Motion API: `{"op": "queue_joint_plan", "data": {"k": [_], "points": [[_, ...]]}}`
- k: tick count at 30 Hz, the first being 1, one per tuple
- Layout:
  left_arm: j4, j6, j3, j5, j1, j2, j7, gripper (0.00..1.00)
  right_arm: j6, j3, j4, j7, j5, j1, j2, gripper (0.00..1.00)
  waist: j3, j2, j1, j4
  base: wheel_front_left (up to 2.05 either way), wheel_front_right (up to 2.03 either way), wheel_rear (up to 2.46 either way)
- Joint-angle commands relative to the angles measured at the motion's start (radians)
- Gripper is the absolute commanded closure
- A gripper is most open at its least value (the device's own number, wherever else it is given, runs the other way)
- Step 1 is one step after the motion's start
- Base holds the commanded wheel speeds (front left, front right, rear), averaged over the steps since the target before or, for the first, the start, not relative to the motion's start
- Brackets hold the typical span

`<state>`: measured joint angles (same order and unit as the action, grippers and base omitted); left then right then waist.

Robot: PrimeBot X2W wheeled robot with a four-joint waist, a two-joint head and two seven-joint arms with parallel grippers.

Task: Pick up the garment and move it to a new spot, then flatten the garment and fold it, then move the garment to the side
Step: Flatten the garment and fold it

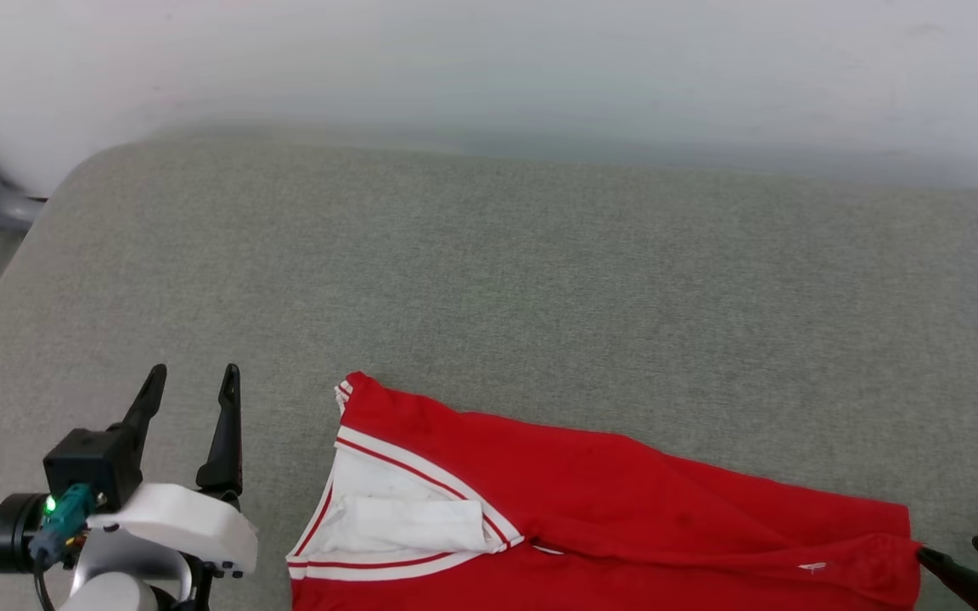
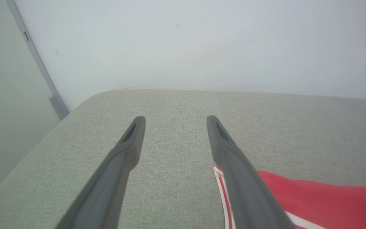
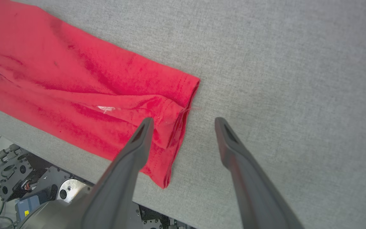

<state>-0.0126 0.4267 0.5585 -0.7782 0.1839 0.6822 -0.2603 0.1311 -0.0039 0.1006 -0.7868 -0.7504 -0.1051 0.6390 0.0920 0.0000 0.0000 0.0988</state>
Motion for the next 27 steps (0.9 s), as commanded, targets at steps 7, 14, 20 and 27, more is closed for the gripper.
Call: {"op": "queue_joint_plan", "data": {"k": [7, 14, 20, 27], "points": [[-0.034, -0.043, -0.18, 0.184, -0.118, -0.145, -0.007, 0.0, -0.001, -0.002, -0.081, -0.057, 0.006, 0.014, -0.04, 0.0, 0.041, 0.0, 0.0, 0.047, 0.0, 0.0, 0.0], [-0.018, -0.128, -0.287, 0.288, -0.178, -0.263, -0.007, 0.0, -0.001, 0.035, -0.169, -0.057, 0.001, 0.035, -0.085, 0.0, 0.069, 0.0, 0.0, 0.081, 0.0, 0.0, 0.0], [-0.003, -0.176, -0.357, 0.379, -0.197, -0.347, -0.007, 0.0, 0.0, 0.111, -0.253, -0.029, -0.014, 0.035, -0.117, 0.0, 0.085, 0.0, 0.0, 0.095, 0.0, 0.0, 0.0], [-0.012, -0.222, -0.435, 0.507, -0.223, -0.435, -0.007, 0.0, 0.001, 0.194, -0.313, 0.02, -0.048, 0.045, -0.127, 1.0, 0.09, 0.0, 0.0, 0.095, 0.0, 0.0, 0.0]]}}
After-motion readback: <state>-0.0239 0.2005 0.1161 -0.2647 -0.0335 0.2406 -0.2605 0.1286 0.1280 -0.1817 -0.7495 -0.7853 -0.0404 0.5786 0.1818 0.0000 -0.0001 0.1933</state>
